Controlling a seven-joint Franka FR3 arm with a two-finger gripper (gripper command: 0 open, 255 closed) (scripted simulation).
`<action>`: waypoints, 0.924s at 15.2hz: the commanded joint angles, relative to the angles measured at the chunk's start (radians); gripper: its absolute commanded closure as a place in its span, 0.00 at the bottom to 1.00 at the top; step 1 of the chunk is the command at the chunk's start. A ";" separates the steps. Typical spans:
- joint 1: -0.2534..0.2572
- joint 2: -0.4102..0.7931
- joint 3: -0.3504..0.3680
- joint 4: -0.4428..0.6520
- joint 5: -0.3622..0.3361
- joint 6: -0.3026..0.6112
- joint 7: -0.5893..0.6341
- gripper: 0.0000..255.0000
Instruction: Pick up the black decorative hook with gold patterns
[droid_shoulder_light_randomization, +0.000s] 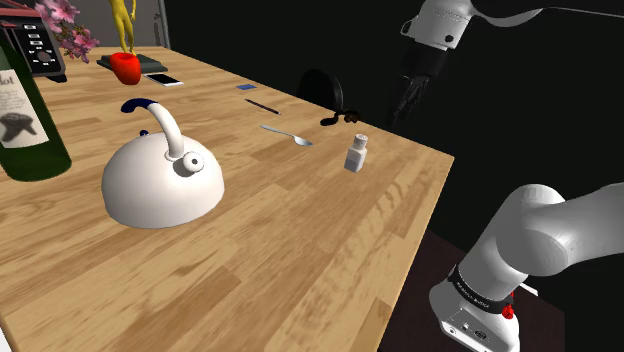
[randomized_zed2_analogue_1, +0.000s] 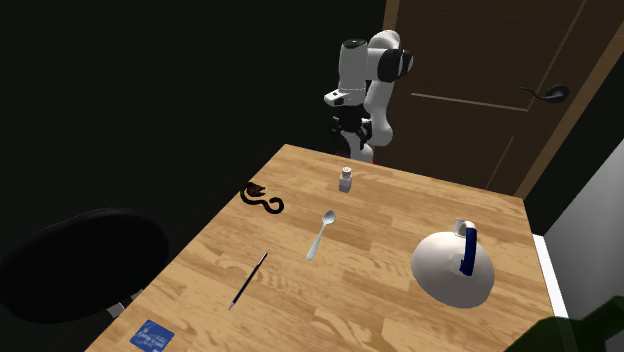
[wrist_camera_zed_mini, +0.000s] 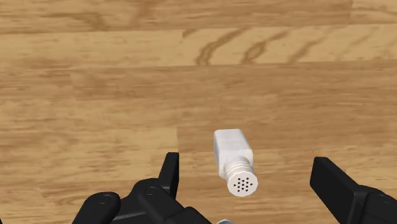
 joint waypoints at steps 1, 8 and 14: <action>0.000 0.000 0.000 0.000 0.000 0.000 0.000 0.00; -0.112 0.236 0.074 0.090 -0.076 0.151 0.217 0.00; -0.204 0.436 0.115 0.206 -0.177 0.224 0.419 0.00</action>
